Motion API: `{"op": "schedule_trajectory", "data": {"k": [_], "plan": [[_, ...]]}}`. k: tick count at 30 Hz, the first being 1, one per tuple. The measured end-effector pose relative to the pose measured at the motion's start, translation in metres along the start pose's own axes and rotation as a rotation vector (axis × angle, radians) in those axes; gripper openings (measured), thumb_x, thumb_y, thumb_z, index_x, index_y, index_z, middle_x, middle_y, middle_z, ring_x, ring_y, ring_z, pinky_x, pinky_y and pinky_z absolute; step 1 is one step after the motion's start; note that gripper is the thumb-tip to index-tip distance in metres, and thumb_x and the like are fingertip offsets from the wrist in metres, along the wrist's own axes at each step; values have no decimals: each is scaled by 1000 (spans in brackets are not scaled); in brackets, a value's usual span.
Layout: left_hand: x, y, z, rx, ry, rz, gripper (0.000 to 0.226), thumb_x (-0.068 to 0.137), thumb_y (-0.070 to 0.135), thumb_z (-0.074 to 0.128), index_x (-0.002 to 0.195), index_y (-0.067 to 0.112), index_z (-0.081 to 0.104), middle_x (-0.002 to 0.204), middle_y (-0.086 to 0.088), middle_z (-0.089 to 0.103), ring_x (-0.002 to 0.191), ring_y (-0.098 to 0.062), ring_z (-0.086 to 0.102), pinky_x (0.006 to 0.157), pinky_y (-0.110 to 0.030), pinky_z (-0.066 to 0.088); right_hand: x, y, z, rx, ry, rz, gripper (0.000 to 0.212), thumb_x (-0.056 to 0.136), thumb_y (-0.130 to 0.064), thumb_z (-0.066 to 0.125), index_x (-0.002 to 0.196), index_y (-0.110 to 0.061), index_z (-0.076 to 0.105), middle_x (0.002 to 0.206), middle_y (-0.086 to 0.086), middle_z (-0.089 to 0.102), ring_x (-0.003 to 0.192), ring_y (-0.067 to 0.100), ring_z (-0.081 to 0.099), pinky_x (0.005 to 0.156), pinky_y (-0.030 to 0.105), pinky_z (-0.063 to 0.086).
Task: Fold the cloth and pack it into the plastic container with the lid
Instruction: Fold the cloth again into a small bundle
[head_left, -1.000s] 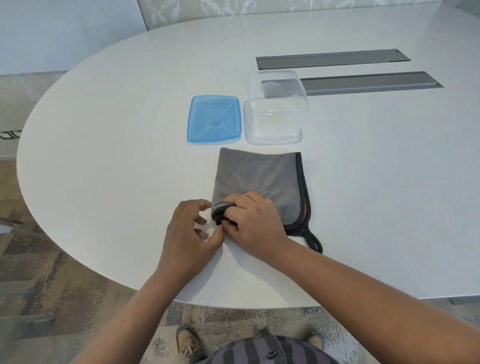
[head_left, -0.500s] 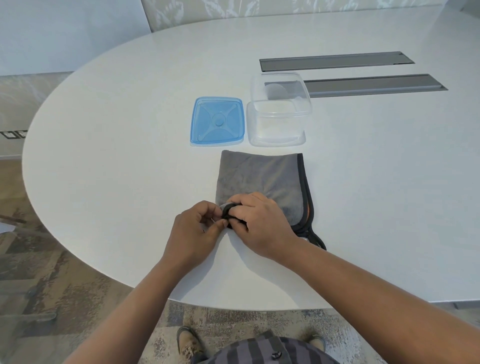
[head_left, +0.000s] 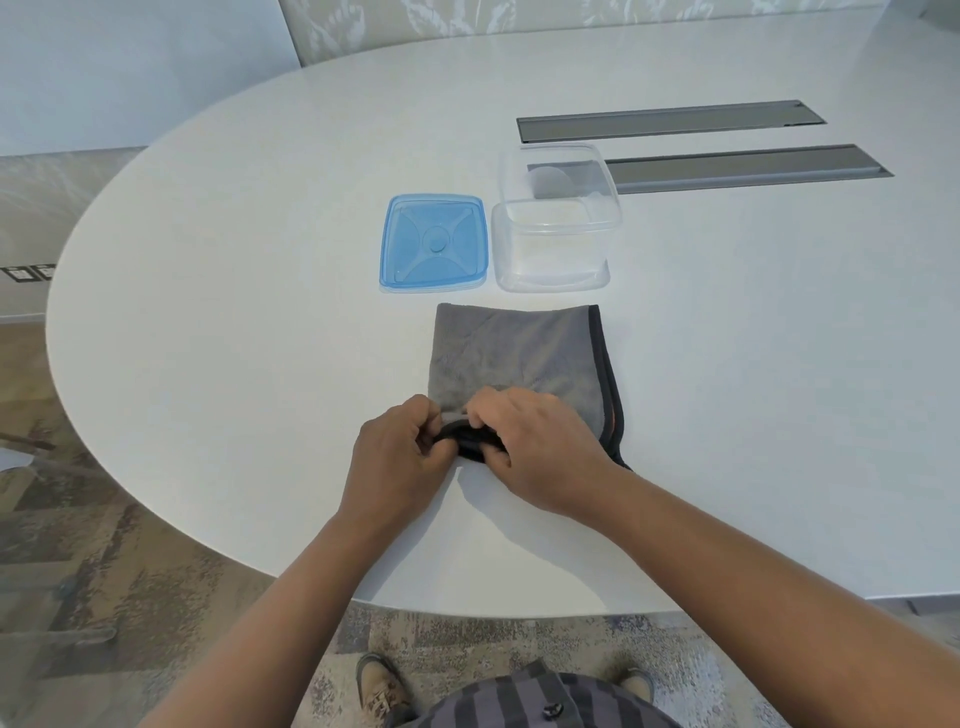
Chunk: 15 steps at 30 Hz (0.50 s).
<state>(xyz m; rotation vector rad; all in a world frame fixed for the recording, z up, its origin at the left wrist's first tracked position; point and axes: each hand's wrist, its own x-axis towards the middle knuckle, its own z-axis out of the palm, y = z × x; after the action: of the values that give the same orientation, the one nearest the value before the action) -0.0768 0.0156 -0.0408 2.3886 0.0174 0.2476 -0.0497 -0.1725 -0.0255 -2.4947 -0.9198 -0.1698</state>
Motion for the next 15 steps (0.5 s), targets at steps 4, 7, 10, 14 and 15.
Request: {"op": "schedule_trajectory", "data": {"k": [4,7,10,14,15], "plan": [[-4,1,4,83,2,78,27,74,10,66,83,26,45,78,10,49,71,-12,49,55,-19,34,-9,9,-14,-63,-67,83,38,81,-17,61,119,-22,56,103,-4,68,88,26,58,76,45,50],[-6,7,7,103,46,107,27,76,15,65,91,28,47,90,12,48,68,-13,49,56,-27,43,-12,19,-20,-28,-110,143,32,82,-24,62,114,-27,60,108,-9,65,98,21,57,86,40,49],[-4,11,6,140,37,126,24,77,5,64,91,19,51,90,6,49,66,-23,50,55,-37,48,-15,22,-22,5,-126,161,26,81,-21,63,106,-28,62,104,-10,63,95,18,55,83,37,48],[-9,4,-3,210,2,237,24,73,-4,66,89,10,55,91,-1,54,65,-28,52,53,-40,50,-22,30,-28,-126,-138,174,25,73,-6,62,88,-24,53,89,-8,56,79,20,52,67,37,45],[-11,2,-5,219,-5,274,25,73,-6,67,89,10,57,92,-1,56,65,-27,52,52,-39,50,-23,32,-29,-158,-136,182,28,70,0,61,85,-22,50,86,-6,54,76,22,51,63,38,44]]}}
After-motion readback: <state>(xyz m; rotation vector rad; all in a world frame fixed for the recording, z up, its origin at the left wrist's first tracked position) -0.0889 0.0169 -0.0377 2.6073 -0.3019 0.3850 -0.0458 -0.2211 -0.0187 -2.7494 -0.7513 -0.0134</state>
